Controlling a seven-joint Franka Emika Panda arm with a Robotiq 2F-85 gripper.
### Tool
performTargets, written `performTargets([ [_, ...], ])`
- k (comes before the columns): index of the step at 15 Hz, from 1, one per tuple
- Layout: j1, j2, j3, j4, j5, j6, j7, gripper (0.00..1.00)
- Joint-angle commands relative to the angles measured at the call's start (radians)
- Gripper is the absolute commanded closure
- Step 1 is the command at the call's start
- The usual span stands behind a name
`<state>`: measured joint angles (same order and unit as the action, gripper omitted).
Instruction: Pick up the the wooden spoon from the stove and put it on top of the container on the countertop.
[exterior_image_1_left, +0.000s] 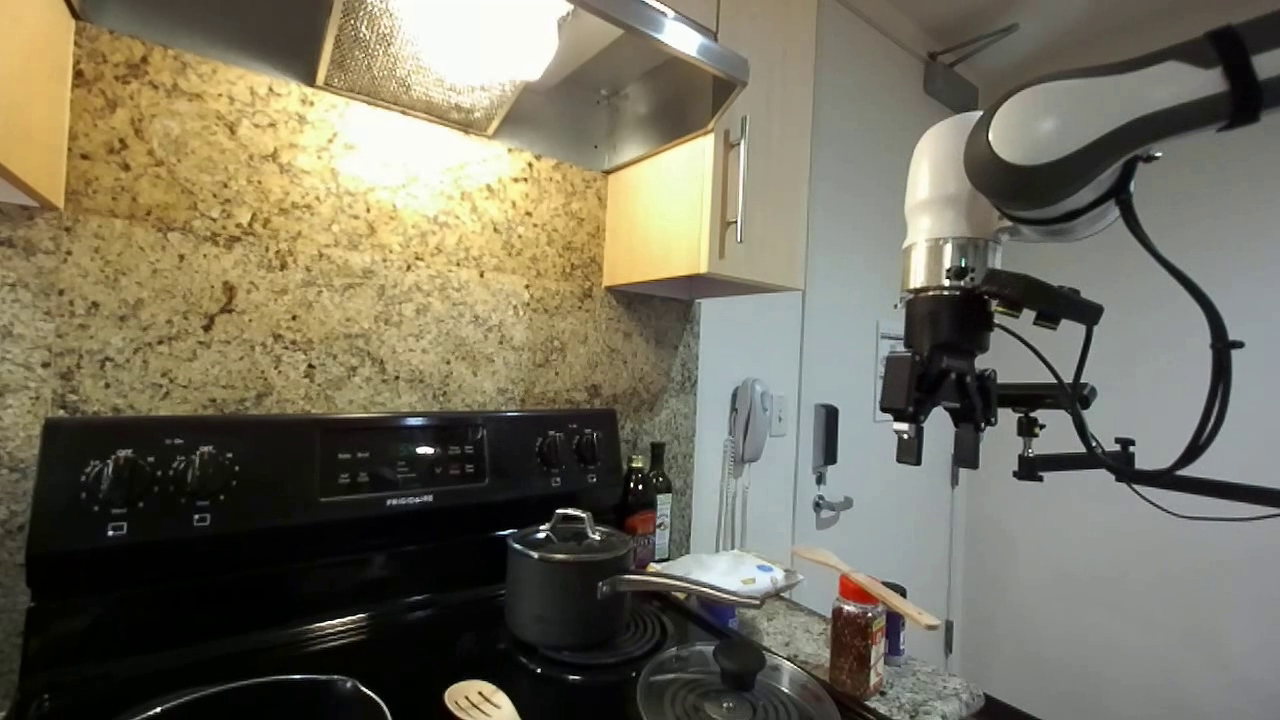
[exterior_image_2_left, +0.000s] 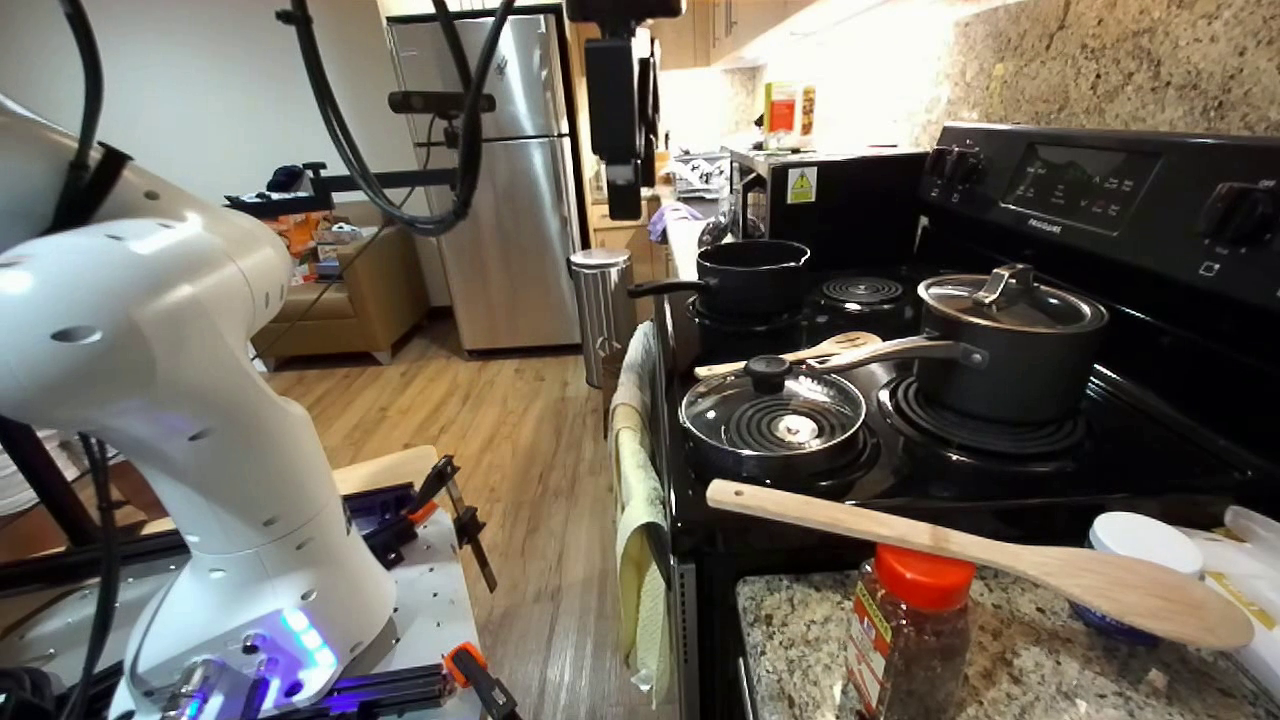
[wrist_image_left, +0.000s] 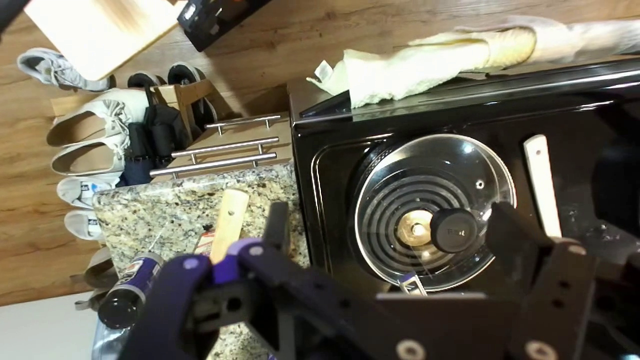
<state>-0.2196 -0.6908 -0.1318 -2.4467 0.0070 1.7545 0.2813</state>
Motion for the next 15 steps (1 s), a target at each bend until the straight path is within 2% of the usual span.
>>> performTargets([
  [1,-0.012,0.005,0.009,0.003,0.006,-0.003,-0.006,0.0],
  [5,-0.013,0.032,0.016,0.022,-0.016,0.008,-0.011,0.0],
  [12,0.063,0.332,0.032,0.23,-0.088,-0.015,-0.17,0.0],
  [15,0.092,0.455,0.026,0.301,-0.127,0.047,-0.258,0.0],
])
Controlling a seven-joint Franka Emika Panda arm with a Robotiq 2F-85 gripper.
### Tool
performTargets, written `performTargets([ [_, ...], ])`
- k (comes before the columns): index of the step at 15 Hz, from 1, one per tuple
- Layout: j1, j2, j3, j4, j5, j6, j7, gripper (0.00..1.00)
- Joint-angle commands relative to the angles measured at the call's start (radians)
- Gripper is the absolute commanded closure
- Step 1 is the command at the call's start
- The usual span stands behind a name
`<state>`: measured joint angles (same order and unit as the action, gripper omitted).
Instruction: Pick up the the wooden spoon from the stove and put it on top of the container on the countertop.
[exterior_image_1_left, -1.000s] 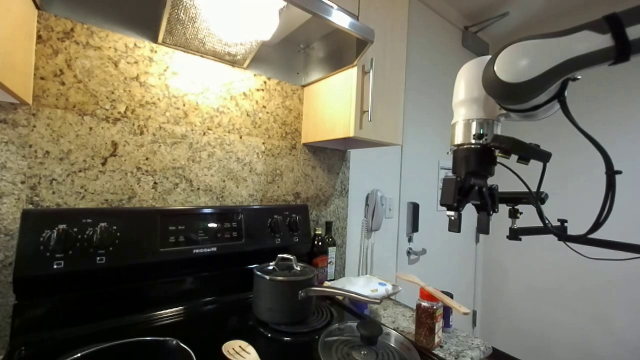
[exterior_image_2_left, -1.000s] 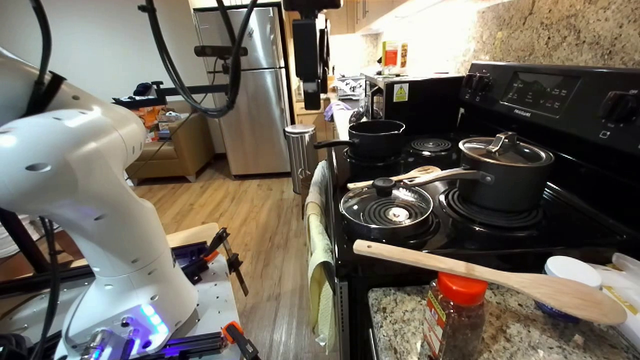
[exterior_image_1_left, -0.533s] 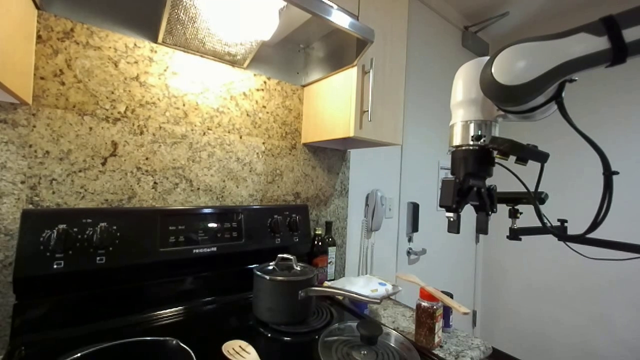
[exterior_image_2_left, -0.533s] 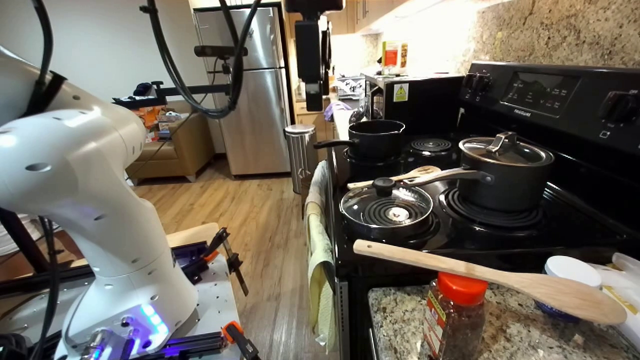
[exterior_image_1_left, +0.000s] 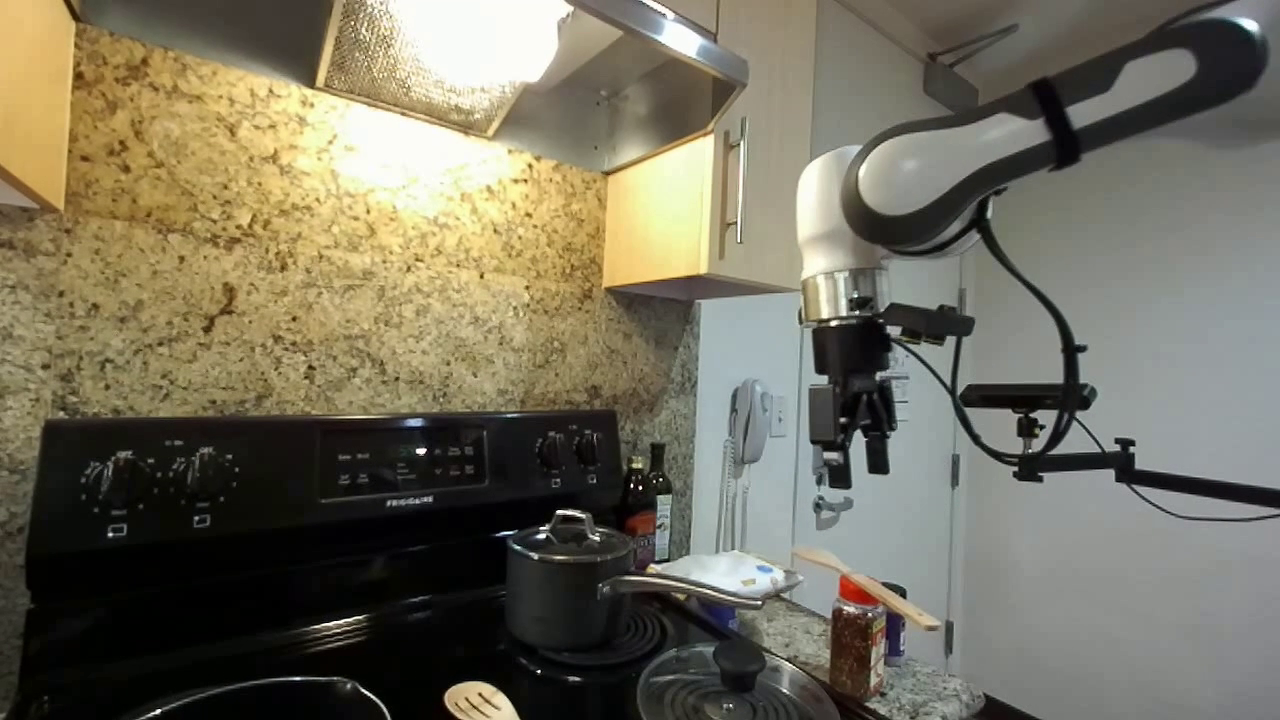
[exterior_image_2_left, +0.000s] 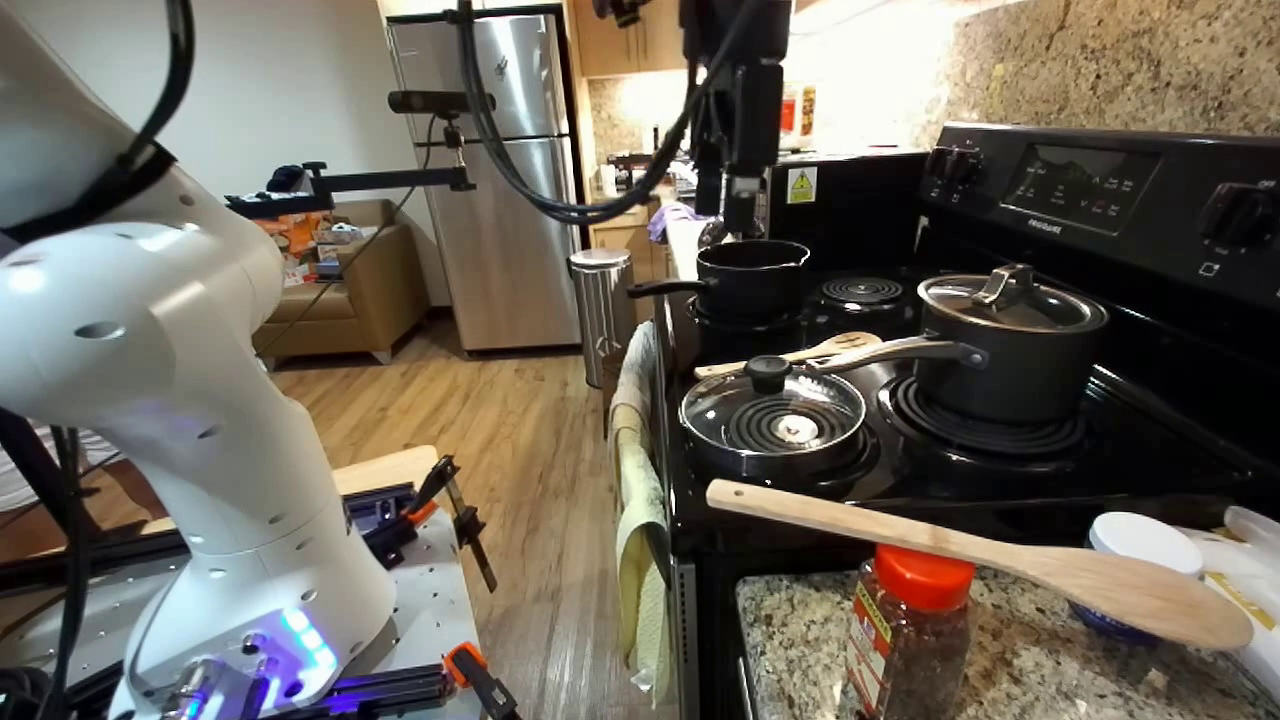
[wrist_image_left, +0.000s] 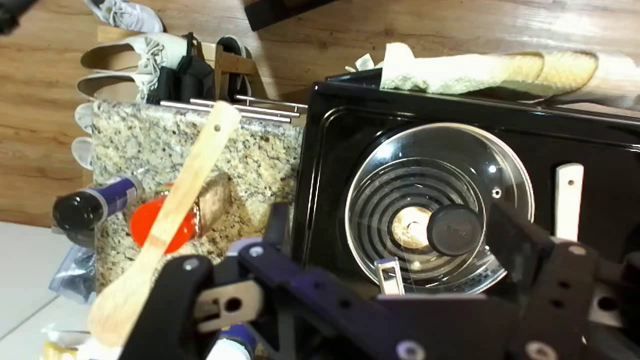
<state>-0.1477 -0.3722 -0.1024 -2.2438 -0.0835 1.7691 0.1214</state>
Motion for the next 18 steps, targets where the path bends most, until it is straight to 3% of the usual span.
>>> performTargets([
  [1,0.025,0.17,-0.004,0.118,-0.047,0.05,-0.118,0.0],
  [9,0.027,0.322,-0.023,0.127,0.011,0.355,-0.206,0.0],
  [18,0.032,0.493,-0.002,0.14,0.064,0.44,-0.249,0.0],
])
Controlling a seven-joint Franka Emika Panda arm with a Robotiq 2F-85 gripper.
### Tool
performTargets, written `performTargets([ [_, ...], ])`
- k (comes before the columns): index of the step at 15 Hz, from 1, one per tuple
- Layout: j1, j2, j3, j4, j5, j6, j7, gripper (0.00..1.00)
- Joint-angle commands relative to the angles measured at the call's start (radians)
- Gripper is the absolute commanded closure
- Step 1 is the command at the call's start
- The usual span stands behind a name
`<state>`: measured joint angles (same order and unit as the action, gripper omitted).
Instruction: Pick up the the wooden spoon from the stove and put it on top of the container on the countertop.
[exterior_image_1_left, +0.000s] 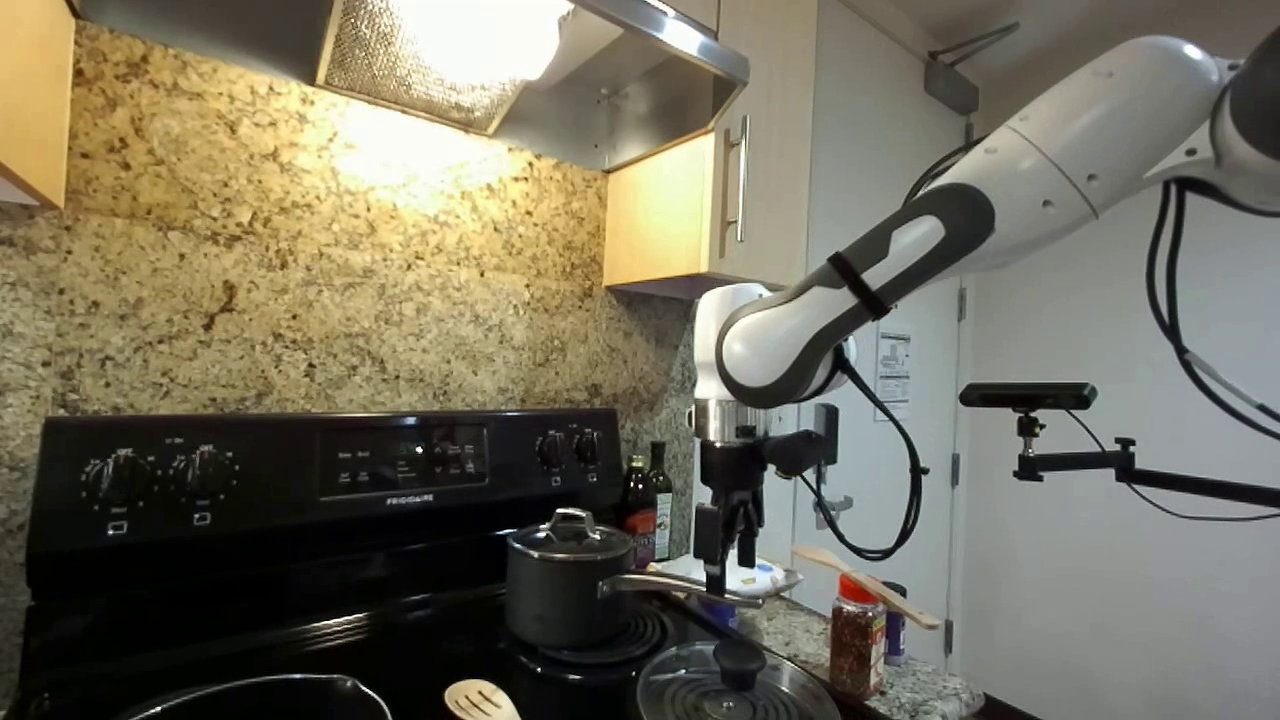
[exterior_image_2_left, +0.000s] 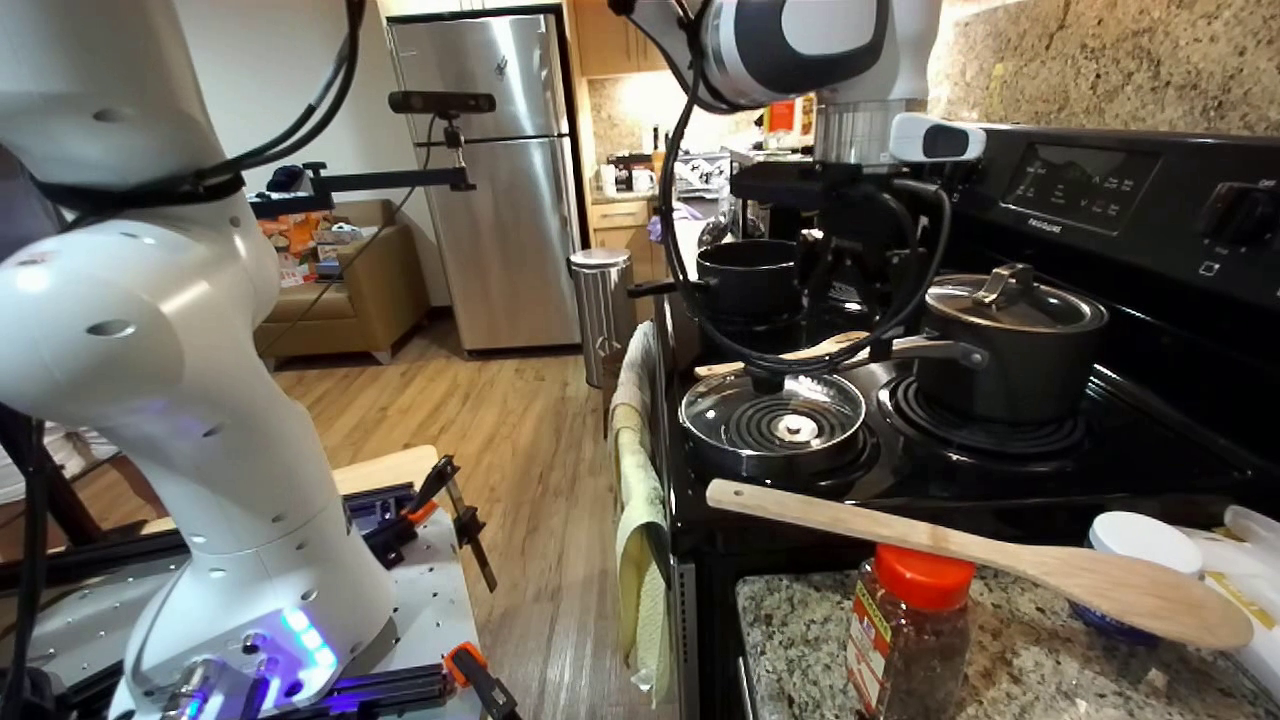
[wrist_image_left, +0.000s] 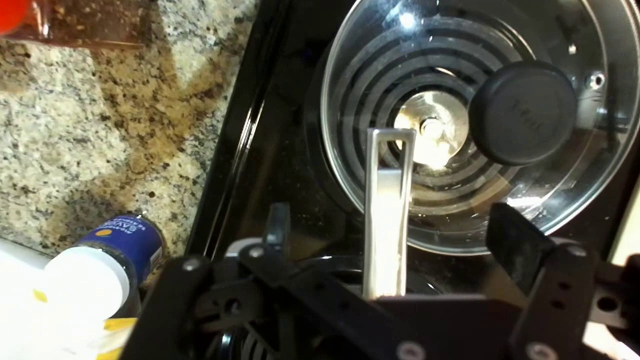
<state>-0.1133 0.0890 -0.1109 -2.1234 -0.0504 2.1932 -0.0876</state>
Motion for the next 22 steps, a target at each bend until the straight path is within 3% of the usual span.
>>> performTargets([
  [1,-0.002,0.037,0.009,0.02,0.032,0.02,-0.037,0.0],
  [2,-0.003,0.043,0.01,0.023,0.033,0.023,-0.035,0.0],
  [3,-0.003,0.041,0.011,0.021,0.028,0.022,-0.034,0.25],
  [4,-0.003,0.04,0.012,0.021,0.029,0.02,-0.036,0.26],
  [15,-0.014,0.0,-0.001,0.029,0.019,-0.012,-0.043,0.98],
  [20,-0.038,-0.043,-0.035,0.015,0.023,-0.023,-0.047,1.0],
  [22,-0.043,-0.051,-0.045,0.02,0.019,-0.024,-0.033,0.73],
])
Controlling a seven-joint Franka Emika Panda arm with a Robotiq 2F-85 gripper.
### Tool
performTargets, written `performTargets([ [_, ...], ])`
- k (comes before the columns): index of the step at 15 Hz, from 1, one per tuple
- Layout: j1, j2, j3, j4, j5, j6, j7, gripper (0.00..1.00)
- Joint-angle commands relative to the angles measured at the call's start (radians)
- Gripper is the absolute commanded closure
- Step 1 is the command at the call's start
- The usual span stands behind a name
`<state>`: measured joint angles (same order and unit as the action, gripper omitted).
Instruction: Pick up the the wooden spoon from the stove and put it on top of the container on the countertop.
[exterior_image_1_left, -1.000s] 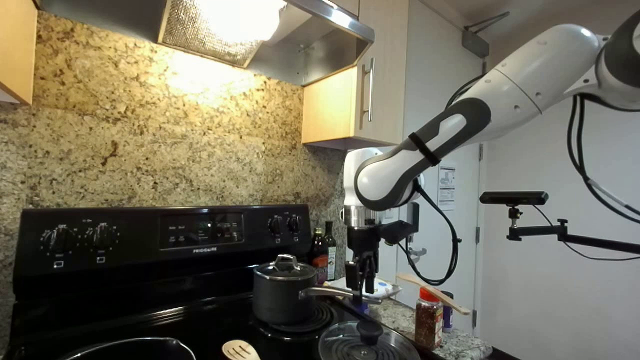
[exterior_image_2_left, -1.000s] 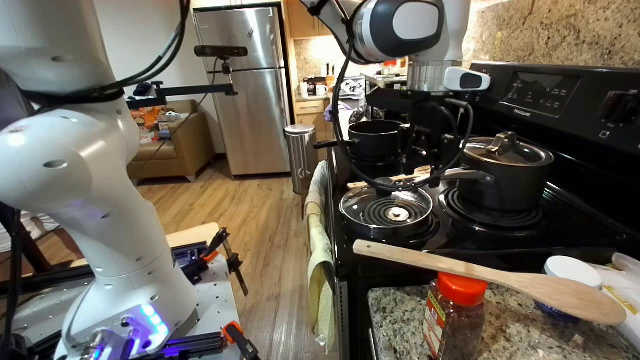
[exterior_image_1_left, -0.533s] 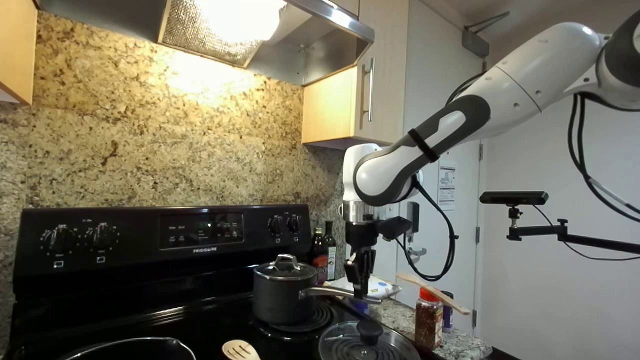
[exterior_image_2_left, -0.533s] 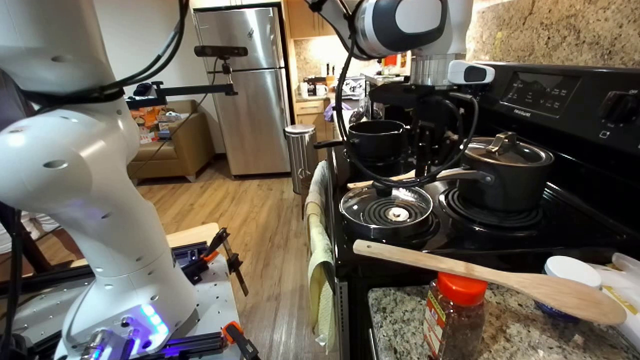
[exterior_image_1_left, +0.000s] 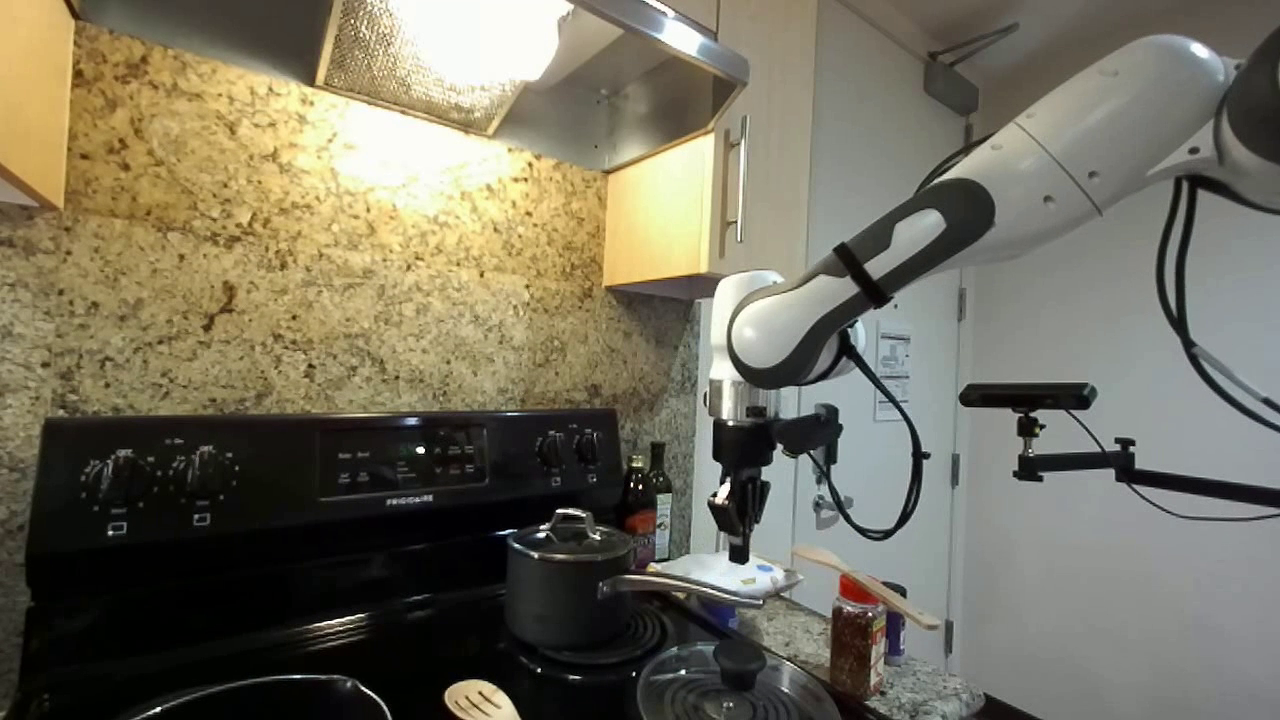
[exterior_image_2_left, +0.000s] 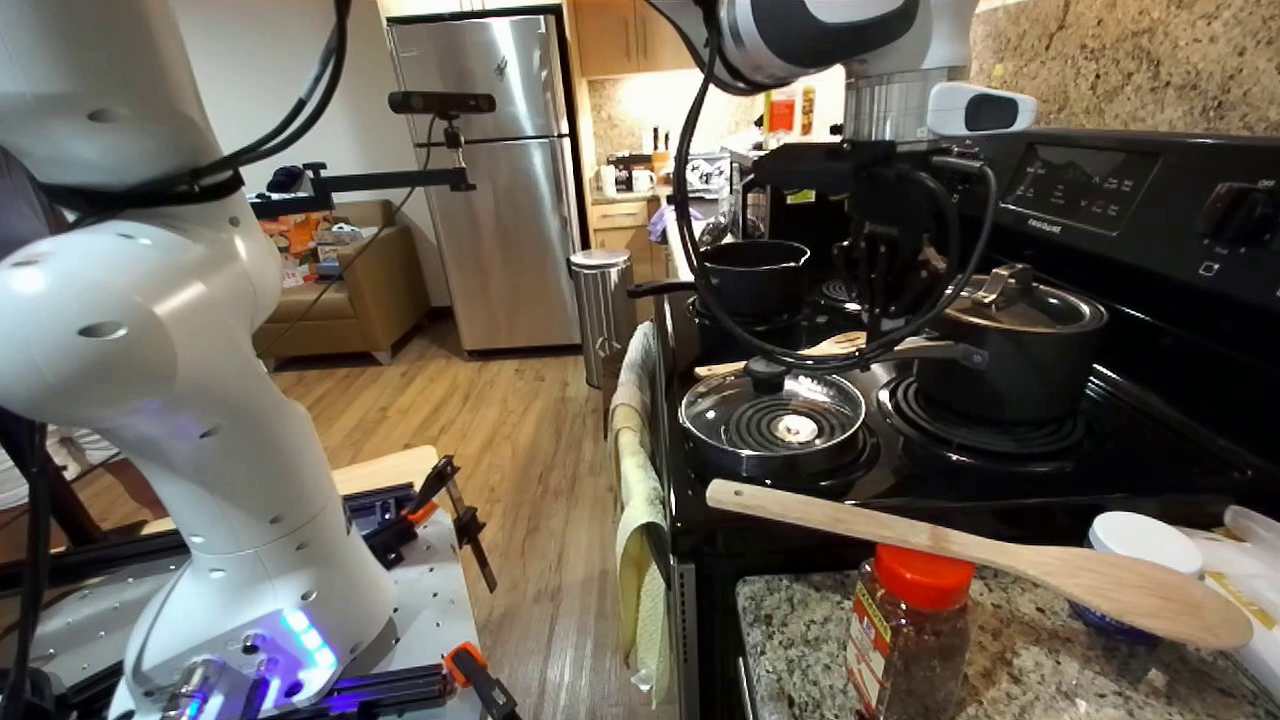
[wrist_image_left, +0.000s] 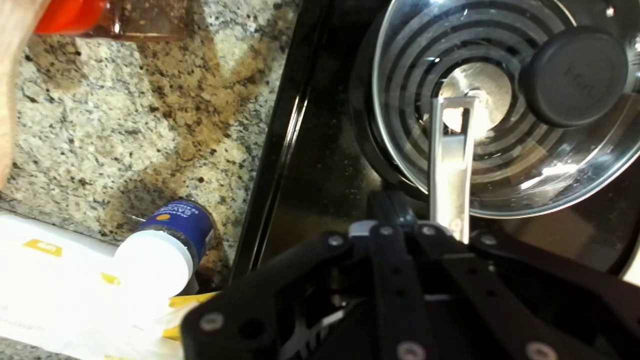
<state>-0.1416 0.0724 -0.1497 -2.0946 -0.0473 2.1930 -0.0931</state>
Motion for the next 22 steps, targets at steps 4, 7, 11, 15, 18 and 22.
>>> performTargets([
  [4,-0.009,-0.039,-0.009,0.006,-0.002,-0.031,-0.02,0.49],
  [7,-0.003,-0.035,-0.004,0.014,0.004,-0.045,-0.027,0.29],
  [11,0.005,-0.029,0.008,0.014,0.016,-0.066,-0.035,0.03],
  [15,0.01,-0.022,0.019,0.016,0.013,-0.079,-0.04,0.0],
  [18,0.015,-0.012,0.024,0.022,0.022,-0.087,-0.052,0.0],
  [22,0.016,0.0,0.032,0.028,0.026,-0.091,-0.069,0.0],
])
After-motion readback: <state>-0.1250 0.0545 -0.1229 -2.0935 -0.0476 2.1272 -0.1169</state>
